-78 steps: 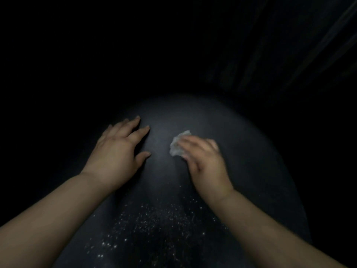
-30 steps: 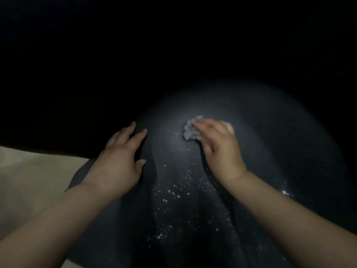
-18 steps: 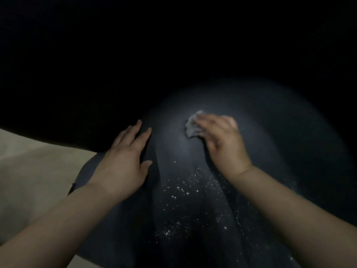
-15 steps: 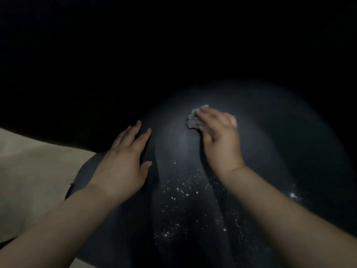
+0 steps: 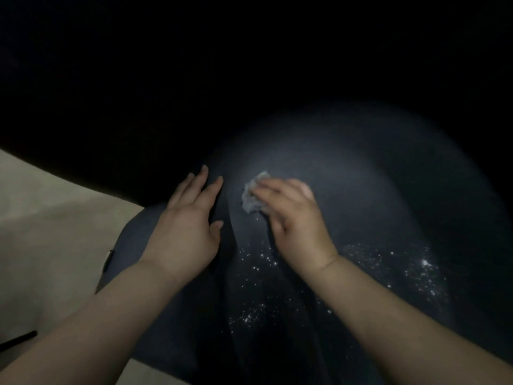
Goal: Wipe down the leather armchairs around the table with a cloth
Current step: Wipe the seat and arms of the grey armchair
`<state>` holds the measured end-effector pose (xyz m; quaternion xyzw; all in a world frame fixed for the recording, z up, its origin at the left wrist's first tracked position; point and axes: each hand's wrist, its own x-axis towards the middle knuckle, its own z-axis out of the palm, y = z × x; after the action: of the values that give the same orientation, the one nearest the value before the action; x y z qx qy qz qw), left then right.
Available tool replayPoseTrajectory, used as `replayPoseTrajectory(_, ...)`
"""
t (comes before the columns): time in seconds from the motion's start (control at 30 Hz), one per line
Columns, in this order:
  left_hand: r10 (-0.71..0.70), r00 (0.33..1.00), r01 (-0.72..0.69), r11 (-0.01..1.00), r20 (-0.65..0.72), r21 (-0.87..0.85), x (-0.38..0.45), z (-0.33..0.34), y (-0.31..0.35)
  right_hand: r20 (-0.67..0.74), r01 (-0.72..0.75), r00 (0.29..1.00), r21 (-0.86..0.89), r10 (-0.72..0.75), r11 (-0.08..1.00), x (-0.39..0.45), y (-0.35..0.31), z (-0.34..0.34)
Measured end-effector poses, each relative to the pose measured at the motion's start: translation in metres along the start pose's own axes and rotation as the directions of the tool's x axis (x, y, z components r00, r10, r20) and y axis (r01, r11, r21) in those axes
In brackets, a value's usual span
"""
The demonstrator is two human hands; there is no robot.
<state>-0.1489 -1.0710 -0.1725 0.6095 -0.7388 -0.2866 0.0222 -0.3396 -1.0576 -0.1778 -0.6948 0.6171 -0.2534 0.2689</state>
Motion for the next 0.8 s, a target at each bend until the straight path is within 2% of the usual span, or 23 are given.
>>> replayPoseTrajectory(0.07,0.009,1.0,-0.009,1.0,0.011,0.01,-0.005,-0.001,-0.001,0.063,0.105,0.993,-0.016,-0.104,0.994,-0.012,0.004,-0.008)
replayPoseTrajectory(0.13,0.024,0.999,-0.025,0.999,0.028,0.033,-0.01,-0.002,-0.003,0.034,0.113,0.993,-0.079,-0.111,0.99,-0.011,0.018,-0.021)
replayPoseTrajectory(0.27,0.046,0.997,-0.05,0.996,0.06,0.078,-0.017,-0.002,-0.006,-0.12,-0.146,0.983,-0.034,0.141,0.989,0.007,0.014,-0.01)
replayPoseTrajectory(0.33,0.027,0.998,-0.032,0.996,0.062,0.086,-0.022,-0.002,-0.006,-0.013,-0.089,0.996,0.005,0.089,0.996,-0.006,-0.005,0.01)
replayPoseTrajectory(0.4,0.002,0.999,-0.007,0.996,0.053,0.09,-0.029,0.0,-0.006,0.122,0.041,0.992,0.029,-0.044,0.999,-0.03,-0.015,0.017)
replayPoseTrajectory(0.5,-0.061,0.997,0.056,0.993,0.046,0.101,-0.045,0.002,-0.008,0.088,0.14,0.987,-0.028,-0.137,0.99,-0.046,0.001,-0.004)
replayPoseTrajectory(0.6,-0.115,0.992,0.111,0.99,0.044,0.085,-0.061,0.004,-0.01,-0.044,-0.039,0.998,-0.089,0.036,0.995,-0.023,0.012,-0.016)
replayPoseTrajectory(0.67,-0.143,0.989,0.14,0.988,0.035,0.06,-0.068,0.007,-0.009,-0.068,-0.119,0.991,-0.042,0.116,0.992,-0.011,0.001,-0.005)
replayPoseTrajectory(0.8,-0.181,0.983,0.181,0.983,0.021,0.0,-0.077,0.015,-0.006,0.141,0.064,0.988,0.023,-0.066,0.998,-0.045,-0.024,0.018)
